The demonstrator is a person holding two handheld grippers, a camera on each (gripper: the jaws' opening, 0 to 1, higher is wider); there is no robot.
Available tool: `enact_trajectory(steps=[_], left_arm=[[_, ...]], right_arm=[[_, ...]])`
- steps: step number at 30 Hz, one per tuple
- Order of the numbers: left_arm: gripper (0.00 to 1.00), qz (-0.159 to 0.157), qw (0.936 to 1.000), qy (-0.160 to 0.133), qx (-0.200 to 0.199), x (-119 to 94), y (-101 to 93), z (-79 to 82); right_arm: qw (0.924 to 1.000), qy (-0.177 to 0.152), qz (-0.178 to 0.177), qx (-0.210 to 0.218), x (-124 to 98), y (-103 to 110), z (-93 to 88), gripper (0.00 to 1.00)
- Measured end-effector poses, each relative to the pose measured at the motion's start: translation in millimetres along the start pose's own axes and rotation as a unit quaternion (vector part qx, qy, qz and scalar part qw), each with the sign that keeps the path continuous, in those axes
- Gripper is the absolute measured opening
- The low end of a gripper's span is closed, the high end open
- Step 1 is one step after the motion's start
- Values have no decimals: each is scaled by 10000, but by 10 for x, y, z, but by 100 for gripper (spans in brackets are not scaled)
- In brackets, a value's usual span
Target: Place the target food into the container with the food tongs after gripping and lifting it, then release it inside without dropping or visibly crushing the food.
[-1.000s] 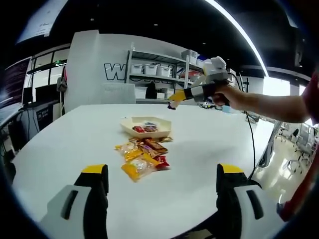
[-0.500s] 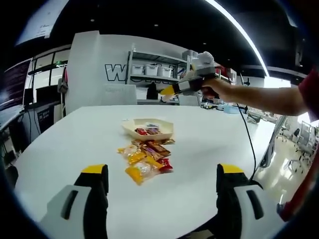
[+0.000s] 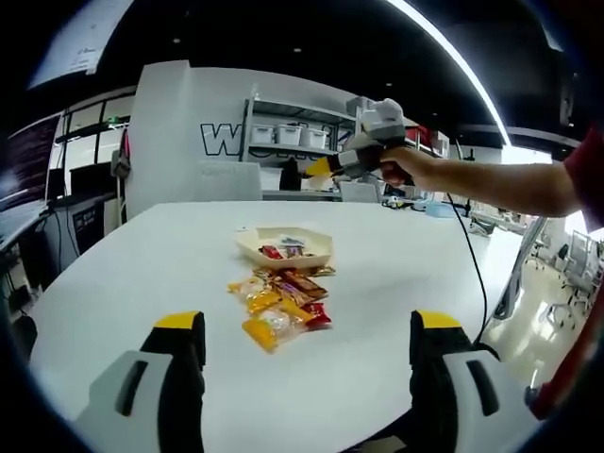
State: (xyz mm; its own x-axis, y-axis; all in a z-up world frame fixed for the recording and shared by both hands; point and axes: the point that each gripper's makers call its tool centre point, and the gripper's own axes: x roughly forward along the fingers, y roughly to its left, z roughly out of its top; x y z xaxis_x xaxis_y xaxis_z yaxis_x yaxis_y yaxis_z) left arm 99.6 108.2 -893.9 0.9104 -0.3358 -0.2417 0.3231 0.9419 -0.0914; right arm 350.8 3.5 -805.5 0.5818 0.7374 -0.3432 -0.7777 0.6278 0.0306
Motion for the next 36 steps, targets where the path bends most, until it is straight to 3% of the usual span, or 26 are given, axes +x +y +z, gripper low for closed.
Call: enact_trajectory(steps=[10,12,14,20,27,36], left_arm=[[88,-15,10000,-27,32,-17,-27,24],[88,-3,10000,-38,30,-27,-32,28],[88,-4,10000,-47,29,-27,-34,28],[87,-62,10000,12,43,-23,-63,-21],[87,-80,10000,14,46,-37,-68,-26],[86,-109,9999,16,61,-24,-96,-26]], right_arm=[[10000,19,45,60,-66,34,-56,21],[9996,5,96,262,-83,85,-111,21],[9987,85,212,466,-76,158,-265,21],[9972,521,205,504,-42,209,-785,21],[9953,672,239,655,-71,214,-948,22],[9944,867,244,545,-62,270,-1149,22]])
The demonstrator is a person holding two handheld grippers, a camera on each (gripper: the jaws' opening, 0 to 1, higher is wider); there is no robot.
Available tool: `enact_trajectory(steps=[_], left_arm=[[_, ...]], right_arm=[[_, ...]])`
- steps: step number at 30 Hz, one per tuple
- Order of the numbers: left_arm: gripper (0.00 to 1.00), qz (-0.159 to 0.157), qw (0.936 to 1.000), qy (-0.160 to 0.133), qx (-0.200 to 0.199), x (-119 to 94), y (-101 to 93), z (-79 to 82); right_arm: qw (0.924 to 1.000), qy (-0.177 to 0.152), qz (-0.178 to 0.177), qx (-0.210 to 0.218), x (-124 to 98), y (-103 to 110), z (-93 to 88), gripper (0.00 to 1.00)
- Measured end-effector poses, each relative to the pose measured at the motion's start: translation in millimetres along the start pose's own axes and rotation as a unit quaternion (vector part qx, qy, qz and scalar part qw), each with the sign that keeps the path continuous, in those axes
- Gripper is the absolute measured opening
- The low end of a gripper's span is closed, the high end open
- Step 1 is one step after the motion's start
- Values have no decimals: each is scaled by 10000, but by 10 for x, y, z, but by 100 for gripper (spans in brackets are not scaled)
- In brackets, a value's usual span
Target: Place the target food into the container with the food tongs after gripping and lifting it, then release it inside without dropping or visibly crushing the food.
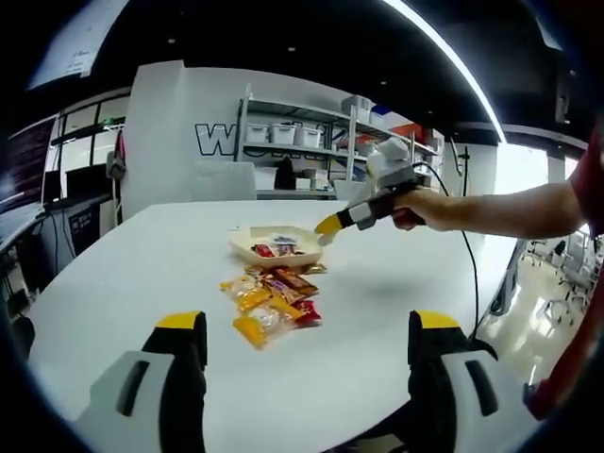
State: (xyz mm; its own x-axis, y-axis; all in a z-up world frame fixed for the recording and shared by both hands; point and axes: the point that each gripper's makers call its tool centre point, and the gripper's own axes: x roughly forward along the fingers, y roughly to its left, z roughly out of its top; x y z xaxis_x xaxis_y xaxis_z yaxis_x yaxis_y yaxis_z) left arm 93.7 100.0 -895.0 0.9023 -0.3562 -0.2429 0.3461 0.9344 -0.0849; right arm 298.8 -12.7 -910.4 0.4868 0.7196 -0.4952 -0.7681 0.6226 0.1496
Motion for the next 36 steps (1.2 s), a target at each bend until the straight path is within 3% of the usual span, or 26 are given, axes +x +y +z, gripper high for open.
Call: enact_trajectory(steps=[4,21,24,25,26,36], left_arm=[[87,9,10000,-20,-26,-6,-4,8],[87,8,10000,16,4,-1,-13,-3],[87,20,10000,-9,-3,-4,-4,20],[87,24,10000,-7,-2,-4,-2,20],[87,30,10000,-2,6,-6,1,17],[86,52,10000,17,2,-7,9,-2]], right_arm=[[9999,129,-24,-62,20,-15,-116,22],[9990,307,-100,-315,164,-62,-189,23],[9982,454,-70,-396,219,-20,-286,23],[9977,235,-102,-630,231,-34,-215,23],[9980,378,-96,-498,224,-16,-276,23],[9971,359,8,-671,172,46,-306,22]])
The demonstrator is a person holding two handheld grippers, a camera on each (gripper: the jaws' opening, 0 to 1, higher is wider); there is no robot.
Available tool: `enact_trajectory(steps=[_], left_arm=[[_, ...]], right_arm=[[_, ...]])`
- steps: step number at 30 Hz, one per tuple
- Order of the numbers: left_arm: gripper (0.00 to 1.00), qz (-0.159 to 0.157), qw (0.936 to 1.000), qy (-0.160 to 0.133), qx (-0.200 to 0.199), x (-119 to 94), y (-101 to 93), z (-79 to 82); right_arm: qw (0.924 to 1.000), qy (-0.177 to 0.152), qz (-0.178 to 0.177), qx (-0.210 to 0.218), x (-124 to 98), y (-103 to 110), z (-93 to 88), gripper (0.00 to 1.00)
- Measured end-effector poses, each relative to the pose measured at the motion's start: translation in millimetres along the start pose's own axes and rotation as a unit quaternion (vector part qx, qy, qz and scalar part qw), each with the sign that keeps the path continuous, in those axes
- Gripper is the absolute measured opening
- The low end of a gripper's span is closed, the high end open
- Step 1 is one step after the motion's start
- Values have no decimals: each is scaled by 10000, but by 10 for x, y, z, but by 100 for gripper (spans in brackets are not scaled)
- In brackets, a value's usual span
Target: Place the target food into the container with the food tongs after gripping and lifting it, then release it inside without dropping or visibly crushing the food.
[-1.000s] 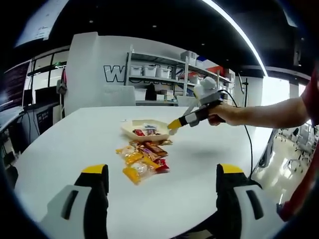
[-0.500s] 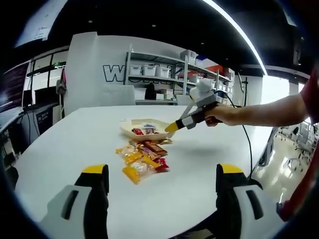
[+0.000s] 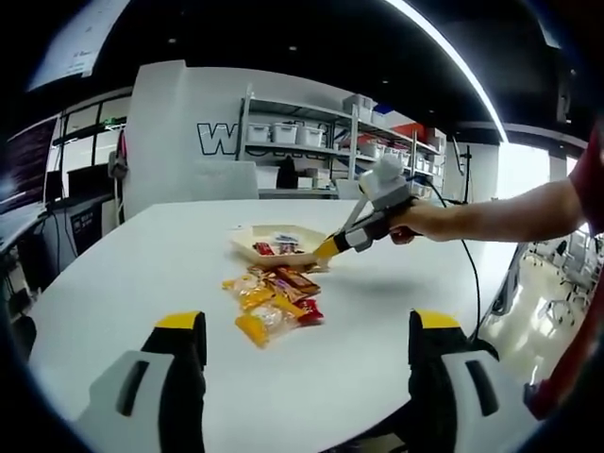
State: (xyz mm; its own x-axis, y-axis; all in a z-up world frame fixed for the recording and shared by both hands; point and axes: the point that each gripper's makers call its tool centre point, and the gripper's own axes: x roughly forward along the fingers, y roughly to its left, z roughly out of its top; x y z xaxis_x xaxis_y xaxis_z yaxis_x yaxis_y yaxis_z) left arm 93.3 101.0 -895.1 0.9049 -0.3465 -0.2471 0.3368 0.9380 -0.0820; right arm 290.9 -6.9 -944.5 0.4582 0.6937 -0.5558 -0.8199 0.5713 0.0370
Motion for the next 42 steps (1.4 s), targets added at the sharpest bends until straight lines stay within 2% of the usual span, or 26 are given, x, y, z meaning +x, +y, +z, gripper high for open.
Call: enact_trajectory(steps=[7,10,15,19,22,24,33,34,35,36,42], left_arm=[[86,-53,10000,-10,7,6,-45,0],[86,-64,10000,-18,20,1,-62,1],[86,-98,9999,-80,27,-19,-104,43],[86,-90,9999,-87,63,-45,-100,51],[86,-36,9999,-109,51,-78,-59,66],[86,-4,9999,-132,32,-84,-34,80],[86,-4,9999,-101,44,-41,-33,69],[86,-8,9999,-94,47,-37,-33,65],[86,-11,10000,-86,47,-32,-29,59],[86,-10,10000,-74,44,-28,-23,51],[86,-4,10000,-85,11,-25,-11,39]], right_arm=[[9988,150,39,-466,-103,159,-111,23],[9991,206,175,-314,-159,220,-134,23],[9996,181,181,-80,-204,181,-153,23],[9997,180,-28,-165,-198,65,-152,23],[9998,130,12,152,-189,38,-122,23],[9998,98,-15,170,-171,21,-101,23],[10000,43,-1,16,-13,44,-29,23],[9999,90,-45,-54,14,26,-65,23],[9996,-34,-74,-266,20,4,-24,23],[9996,4,-99,-274,30,2,-48,23],[9993,62,-52,-355,-32,92,-85,23]])
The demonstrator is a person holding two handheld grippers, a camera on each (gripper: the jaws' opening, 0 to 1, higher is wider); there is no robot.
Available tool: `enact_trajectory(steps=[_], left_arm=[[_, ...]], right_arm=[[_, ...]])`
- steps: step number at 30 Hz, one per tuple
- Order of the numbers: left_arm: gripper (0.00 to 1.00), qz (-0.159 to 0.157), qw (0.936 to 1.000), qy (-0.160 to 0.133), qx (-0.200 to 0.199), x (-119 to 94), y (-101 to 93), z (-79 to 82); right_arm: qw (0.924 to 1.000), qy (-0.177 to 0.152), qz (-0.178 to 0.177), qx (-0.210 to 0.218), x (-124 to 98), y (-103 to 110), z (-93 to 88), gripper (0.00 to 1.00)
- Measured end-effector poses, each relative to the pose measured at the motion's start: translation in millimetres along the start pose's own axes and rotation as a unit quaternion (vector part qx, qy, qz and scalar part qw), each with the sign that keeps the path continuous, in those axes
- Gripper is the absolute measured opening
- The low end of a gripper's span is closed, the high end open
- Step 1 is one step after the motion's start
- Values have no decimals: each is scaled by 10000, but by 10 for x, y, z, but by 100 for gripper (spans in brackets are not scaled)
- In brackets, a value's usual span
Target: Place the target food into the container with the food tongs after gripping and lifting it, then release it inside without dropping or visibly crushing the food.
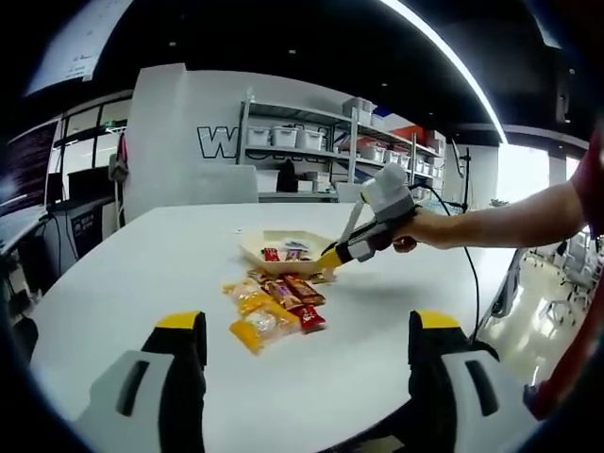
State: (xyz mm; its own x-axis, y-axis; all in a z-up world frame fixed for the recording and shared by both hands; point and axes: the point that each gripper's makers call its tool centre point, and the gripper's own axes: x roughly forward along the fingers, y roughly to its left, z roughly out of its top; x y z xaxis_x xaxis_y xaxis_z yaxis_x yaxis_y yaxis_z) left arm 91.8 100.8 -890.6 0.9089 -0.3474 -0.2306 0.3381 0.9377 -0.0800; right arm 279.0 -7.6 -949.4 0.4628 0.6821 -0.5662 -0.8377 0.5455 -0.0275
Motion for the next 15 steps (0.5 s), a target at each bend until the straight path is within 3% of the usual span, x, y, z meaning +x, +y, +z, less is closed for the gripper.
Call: enact_trajectory(steps=[9,12,15], left_arm=[[86,-80,9999,-88,-84,15,-42,13],[86,-145,9998,-98,-36,21,-98,32],[86,-169,9998,-103,14,-1,-115,43]], right_arm=[[9938,176,-87,-1094,-185,240,-181,23],[9934,188,-107,-1124,-180,222,-187,23],[9967,155,-70,-799,-177,205,-163,23]])
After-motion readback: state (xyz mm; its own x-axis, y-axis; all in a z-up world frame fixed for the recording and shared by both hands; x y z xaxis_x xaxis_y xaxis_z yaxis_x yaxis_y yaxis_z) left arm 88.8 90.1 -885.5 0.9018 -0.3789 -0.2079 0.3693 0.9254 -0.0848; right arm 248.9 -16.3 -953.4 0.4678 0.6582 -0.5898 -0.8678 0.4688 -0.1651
